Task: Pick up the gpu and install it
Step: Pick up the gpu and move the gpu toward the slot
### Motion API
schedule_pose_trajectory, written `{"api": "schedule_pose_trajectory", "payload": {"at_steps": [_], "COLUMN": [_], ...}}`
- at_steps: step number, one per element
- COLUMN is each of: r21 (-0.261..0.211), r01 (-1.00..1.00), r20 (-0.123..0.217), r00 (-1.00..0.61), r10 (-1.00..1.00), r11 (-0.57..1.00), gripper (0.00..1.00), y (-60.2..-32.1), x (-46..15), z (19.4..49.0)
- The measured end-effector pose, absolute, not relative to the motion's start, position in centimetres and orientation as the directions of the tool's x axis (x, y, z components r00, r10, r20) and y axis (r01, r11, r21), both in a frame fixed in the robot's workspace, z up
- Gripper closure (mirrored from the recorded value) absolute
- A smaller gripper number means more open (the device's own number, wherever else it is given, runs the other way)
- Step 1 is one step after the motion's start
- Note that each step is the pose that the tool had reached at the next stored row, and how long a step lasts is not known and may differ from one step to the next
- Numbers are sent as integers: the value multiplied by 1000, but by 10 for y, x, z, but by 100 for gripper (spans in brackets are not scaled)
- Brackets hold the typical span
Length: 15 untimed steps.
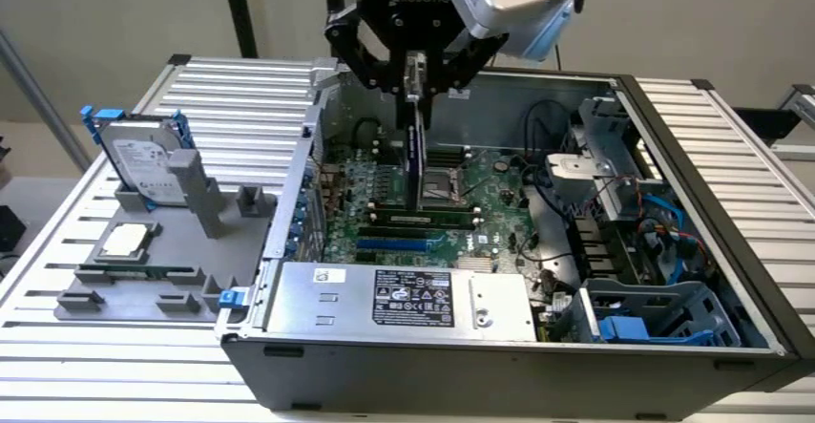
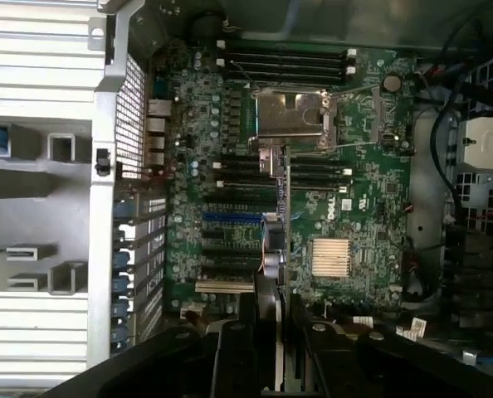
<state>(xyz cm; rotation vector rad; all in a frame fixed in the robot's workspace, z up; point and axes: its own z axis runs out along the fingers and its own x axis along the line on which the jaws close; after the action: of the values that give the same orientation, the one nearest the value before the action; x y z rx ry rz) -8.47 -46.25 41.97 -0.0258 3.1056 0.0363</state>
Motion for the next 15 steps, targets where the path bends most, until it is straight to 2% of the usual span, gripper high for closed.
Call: {"api": "schedule_pose_trajectory", "payload": {"at_steps": [8,15], "r21": [23,23], "r01": [-17,-16], "r20": [-25,-2], "r00": [-1000,-1000], "r10": [-16,-16], "r11": [1000,1000], "gripper": [100,100], "y": [-448,-438], "x": [-59,-51], "z": [406,397]}}
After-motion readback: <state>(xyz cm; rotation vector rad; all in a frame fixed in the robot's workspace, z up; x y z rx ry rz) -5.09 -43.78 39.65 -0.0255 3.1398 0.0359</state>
